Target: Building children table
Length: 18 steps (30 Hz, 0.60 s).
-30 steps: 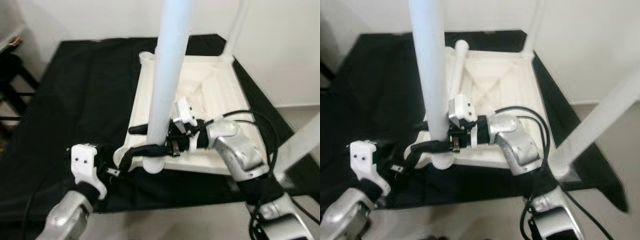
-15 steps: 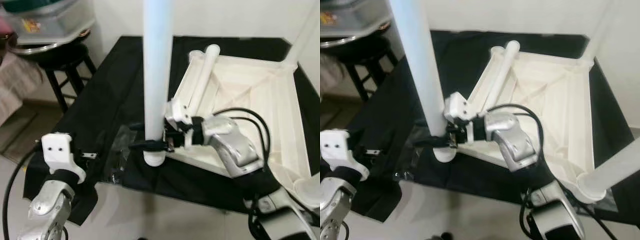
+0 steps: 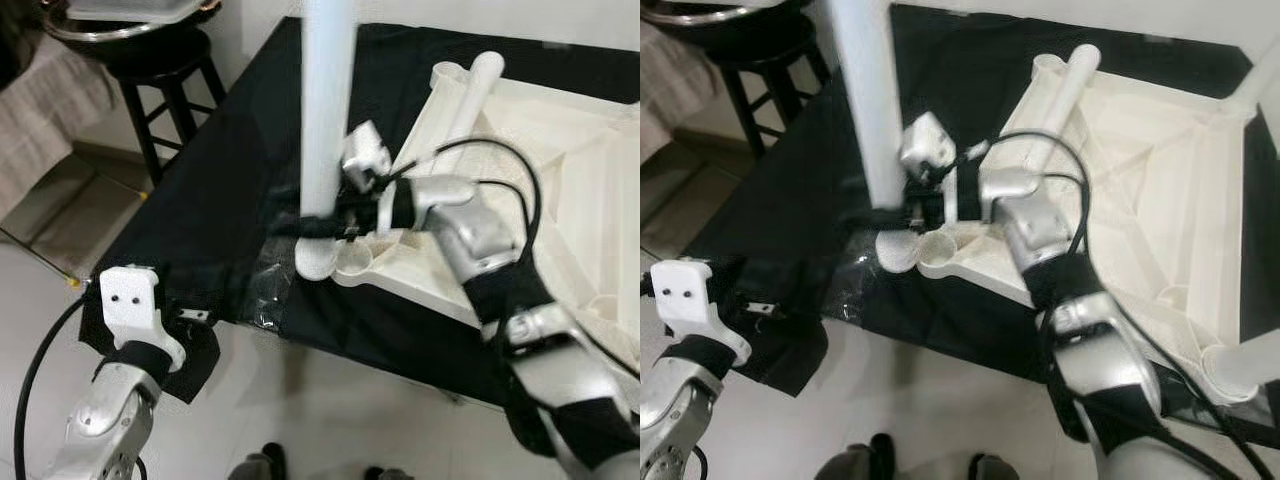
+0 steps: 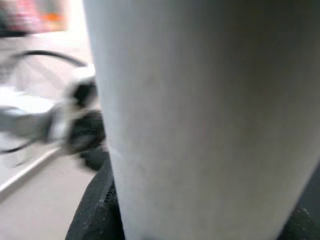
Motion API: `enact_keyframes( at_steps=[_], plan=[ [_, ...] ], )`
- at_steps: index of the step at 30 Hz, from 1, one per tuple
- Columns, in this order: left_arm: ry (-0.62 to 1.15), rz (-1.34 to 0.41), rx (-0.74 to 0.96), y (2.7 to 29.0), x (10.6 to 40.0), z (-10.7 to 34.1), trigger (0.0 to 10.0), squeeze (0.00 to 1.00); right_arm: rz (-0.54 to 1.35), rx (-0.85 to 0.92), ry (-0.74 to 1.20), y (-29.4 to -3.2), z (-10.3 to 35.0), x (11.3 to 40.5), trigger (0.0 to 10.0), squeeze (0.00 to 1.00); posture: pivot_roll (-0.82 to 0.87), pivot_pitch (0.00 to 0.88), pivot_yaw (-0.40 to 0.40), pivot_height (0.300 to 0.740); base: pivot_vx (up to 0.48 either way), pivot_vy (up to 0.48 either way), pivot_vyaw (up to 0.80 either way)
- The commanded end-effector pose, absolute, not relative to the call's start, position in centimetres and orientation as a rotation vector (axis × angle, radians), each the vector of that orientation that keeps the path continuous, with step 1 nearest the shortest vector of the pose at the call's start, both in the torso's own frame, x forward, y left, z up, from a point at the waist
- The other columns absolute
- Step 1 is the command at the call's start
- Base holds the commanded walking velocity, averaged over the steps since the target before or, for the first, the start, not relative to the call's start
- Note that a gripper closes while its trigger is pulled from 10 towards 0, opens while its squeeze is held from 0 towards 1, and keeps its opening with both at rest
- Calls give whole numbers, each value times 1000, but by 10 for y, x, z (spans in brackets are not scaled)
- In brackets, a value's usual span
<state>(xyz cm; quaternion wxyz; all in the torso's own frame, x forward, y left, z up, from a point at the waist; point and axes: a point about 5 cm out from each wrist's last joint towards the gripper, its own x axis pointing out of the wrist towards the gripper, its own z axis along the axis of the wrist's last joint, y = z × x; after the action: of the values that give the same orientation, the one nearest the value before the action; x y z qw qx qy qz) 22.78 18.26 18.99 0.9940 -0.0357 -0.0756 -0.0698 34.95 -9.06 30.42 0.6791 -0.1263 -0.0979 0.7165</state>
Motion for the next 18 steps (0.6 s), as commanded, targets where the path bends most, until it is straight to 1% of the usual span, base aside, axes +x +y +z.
enact_keyframes(
  at_steps=[1,3,9,18],
  plan=[
    [-132,-138,-72,183,223,188,10000,0,1702,-277,-218,-92,304,344,10000,0,73,364,-22,740,0,0,0],
    [-124,-136,-69,184,220,188,10000,0,1732,-337,-195,-99,306,345,10000,0,75,374,-24,740,0,0,0],
    [-115,-131,-71,184,216,188,10000,0,1728,-415,-166,-110,307,348,10000,0,73,392,-28,740,0,0,0],
    [-113,-145,-63,181,214,191,10000,0,1699,-474,-168,-113,315,354,10000,0,78,395,-29,740,0,0,0]
  ],
)
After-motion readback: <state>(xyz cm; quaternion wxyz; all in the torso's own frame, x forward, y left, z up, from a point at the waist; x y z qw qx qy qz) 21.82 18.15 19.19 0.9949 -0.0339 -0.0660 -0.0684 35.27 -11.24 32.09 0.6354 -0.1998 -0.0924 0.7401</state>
